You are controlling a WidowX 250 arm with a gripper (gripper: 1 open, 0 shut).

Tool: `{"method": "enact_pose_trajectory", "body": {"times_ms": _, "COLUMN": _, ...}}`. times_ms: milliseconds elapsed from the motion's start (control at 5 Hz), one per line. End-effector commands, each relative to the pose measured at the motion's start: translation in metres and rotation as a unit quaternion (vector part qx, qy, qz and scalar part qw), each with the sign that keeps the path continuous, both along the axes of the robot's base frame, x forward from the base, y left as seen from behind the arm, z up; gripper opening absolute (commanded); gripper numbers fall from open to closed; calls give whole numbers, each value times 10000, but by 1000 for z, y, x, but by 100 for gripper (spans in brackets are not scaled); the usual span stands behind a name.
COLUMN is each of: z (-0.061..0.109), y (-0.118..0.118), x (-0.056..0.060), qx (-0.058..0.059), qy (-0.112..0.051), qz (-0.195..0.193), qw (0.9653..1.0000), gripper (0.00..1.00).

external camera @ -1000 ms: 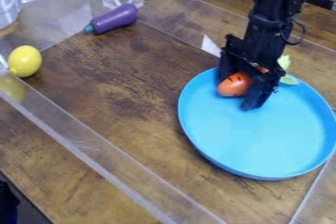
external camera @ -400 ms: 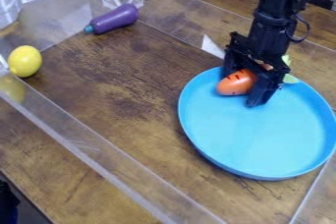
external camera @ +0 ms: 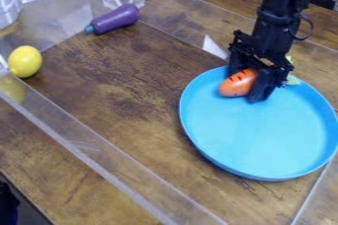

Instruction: Remove the carrot from the blue tray and put it on the table

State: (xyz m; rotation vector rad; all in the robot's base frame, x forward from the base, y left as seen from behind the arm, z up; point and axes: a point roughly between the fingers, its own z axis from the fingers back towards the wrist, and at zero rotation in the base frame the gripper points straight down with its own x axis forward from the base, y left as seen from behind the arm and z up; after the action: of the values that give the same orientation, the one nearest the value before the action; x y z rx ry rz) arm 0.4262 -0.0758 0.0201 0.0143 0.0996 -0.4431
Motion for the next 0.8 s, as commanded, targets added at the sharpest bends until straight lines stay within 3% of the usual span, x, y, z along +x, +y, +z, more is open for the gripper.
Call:
{"method": "enact_pose_trajectory", "body": {"times_ms": 0, "z": -9, "y": 4, "x": -1, "qx": 34, "qy": 90, "qz": -92, "qw": 9999, "gripper": 0}}
{"method": "enact_pose_trajectory", "body": {"times_ms": 600, "z": 3, "y": 11, "x": 2, "qx": 121, "qy": 20, "qz": -216, "qw": 9997, "gripper": 0}}
